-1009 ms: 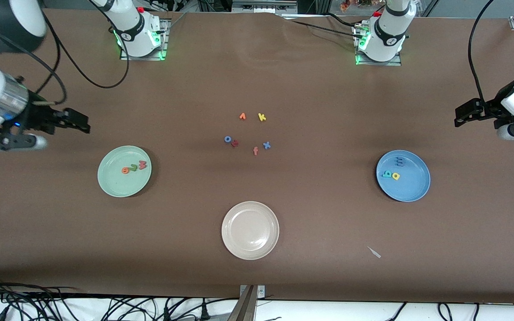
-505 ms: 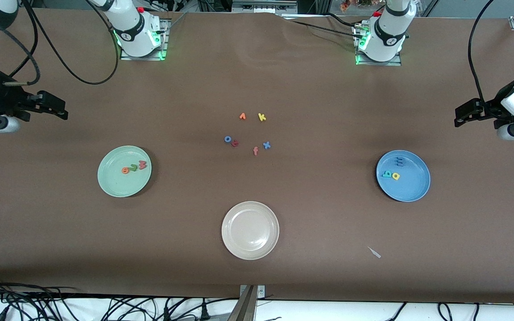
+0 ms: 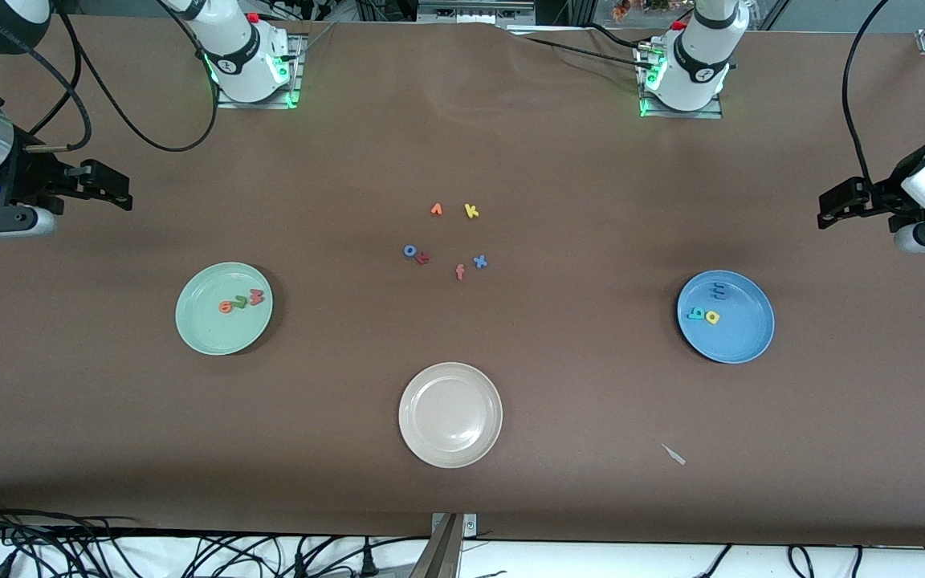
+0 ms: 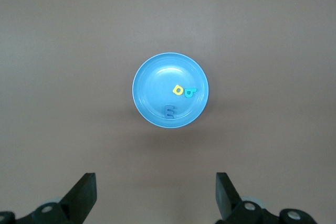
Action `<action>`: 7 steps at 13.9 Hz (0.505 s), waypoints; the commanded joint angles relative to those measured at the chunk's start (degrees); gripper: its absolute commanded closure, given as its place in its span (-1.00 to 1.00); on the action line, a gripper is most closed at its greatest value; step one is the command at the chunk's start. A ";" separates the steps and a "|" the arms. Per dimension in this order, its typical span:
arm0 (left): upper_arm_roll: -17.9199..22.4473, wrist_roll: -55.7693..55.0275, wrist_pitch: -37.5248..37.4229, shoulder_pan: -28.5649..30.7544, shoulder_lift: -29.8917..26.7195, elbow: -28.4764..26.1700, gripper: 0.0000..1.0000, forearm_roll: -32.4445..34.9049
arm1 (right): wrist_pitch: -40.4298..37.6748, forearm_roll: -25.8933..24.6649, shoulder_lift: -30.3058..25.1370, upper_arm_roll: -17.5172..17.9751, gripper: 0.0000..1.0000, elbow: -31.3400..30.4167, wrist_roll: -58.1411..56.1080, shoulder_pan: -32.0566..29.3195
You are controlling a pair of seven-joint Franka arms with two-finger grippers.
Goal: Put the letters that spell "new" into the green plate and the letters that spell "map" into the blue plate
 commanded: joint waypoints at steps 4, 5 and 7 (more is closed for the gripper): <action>0.38 0.73 0.25 -0.19 -0.15 0.15 -1.00 -1.60 | -0.81 -0.58 0.62 0.97 -0.99 2.55 -0.45 -0.58; 0.38 0.73 0.25 -0.19 -0.15 0.15 -1.00 -1.60 | -0.90 -0.67 0.53 0.88 -0.99 2.56 -0.79 -0.76; 0.38 0.73 0.25 -0.19 -0.15 0.15 -1.00 -1.60 | -0.99 -0.76 0.53 0.71 -0.99 2.64 -1.06 -0.76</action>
